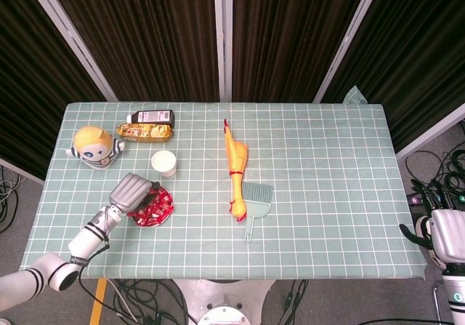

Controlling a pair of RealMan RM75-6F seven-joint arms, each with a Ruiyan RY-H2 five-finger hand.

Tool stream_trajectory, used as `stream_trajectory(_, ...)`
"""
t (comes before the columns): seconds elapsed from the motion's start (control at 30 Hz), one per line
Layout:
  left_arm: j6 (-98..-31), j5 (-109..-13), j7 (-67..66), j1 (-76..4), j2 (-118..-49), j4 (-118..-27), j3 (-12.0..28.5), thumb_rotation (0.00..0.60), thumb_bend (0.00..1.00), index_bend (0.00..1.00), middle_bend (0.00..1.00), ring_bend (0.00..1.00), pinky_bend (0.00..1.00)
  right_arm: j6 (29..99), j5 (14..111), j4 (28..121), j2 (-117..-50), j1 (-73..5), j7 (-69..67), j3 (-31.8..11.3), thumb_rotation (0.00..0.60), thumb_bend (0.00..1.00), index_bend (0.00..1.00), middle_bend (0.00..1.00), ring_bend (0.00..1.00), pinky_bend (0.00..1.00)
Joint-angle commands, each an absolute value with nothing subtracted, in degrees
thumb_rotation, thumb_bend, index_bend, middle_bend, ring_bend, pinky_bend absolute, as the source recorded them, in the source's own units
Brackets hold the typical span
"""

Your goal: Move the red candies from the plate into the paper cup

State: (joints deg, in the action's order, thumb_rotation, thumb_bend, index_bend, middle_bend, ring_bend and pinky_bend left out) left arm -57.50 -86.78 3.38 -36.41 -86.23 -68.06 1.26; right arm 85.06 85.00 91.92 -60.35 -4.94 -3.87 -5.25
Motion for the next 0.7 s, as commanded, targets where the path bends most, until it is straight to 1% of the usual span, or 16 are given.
stream_trajectory(0.03,-58.7,-86.1,3.5,-37.2,-84.1,-70.7,3.5,0.600,0.54,0.64,0.74,0.72,1.00,85.2,85.2,91.9,-60.2,-5.0,-4.0,-5.3,0.600,0.10,0.12,0.24,0.07,0.20)
stream_trajectory(0.13,-58.4,-85.0,2.4,-38.7,-82.8,-72.4,5.7,0.600,0.54,0.64,0.74,0.72,1.00,85.4,85.4,91.9,-60.1,-4.9,-4.1,-5.3,0.600,0.10,0.12,0.24,0.07,0.20)
stream_trajectory(0.23,-56.6,-83.3,1.9,-40.6,-82.4,-73.2,7.9,0.600,0.54,0.64,0.74,0.72,1.00,85.6,85.4,91.9,-60.0,-4.8,-4.2,-5.4,0.600,0.10,0.12,0.24,0.07,0.21)
stream_trajectory(0.37,-52.8,-80.7,0.6,-43.7,-83.6,-71.4,10.0,0.600,0.54,0.64,0.73,0.72,1.00,85.7,85.4,91.9,-59.8,-4.7,-4.3,-5.3,0.600,0.10,0.12,0.24,0.07,0.21)
stream_trajectory(0.47,-50.8,-79.1,-1.2,-45.5,-85.1,-69.4,10.7,0.600,0.54,0.64,0.72,0.71,1.00,85.7,85.2,91.8,-59.8,-4.6,-4.5,-5.3,0.600,0.10,0.12,0.24,0.07,0.21)
stream_trajectory(0.57,-49.5,-77.8,-3.0,-46.6,-86.7,-67.4,10.9,0.600,0.53,0.63,0.70,0.67,0.96,85.6,84.8,91.7,-59.7,-4.5,-4.7,-5.4,0.600,0.10,0.12,0.24,0.07,0.21)
stream_trajectory(0.7,-47.7,-76.0,-6.2,-47.4,-88.0,-65.1,10.5,0.600,0.52,0.59,0.65,0.58,0.86,85.5,84.5,91.4,-59.7,-4.4,-5.0,-5.4,0.600,0.10,0.12,0.24,0.07,0.22)
